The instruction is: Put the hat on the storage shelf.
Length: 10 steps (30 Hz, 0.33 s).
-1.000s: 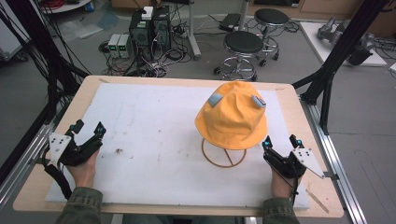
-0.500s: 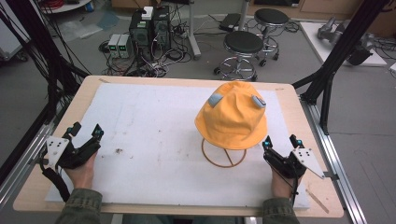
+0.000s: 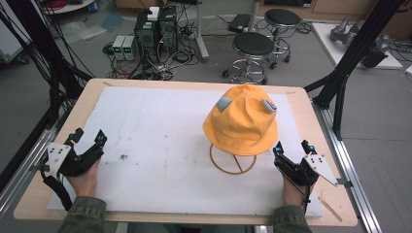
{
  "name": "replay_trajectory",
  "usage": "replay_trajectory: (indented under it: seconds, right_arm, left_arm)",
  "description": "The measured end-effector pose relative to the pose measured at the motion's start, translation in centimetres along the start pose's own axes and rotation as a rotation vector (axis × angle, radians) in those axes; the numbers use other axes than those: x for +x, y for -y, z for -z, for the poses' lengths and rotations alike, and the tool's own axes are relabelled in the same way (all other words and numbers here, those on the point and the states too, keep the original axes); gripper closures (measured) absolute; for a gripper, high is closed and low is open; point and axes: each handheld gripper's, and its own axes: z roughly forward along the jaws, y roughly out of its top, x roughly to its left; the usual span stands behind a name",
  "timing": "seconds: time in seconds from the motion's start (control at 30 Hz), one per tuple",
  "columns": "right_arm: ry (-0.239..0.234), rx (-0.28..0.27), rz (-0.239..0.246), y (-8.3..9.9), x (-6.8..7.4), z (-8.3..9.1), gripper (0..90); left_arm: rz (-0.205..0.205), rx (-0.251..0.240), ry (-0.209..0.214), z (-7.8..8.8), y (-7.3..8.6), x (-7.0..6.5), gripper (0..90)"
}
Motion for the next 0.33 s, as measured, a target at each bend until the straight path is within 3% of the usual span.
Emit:
replay_trajectory:
  seconds: [0.33]
  right_arm:
    - [-0.001,0.007,-0.003,0.05,-0.02,-0.11,11.1]
  left_arm:
    - [0.002,0.003,0.000,0.28,0.12,0.10,27.7]
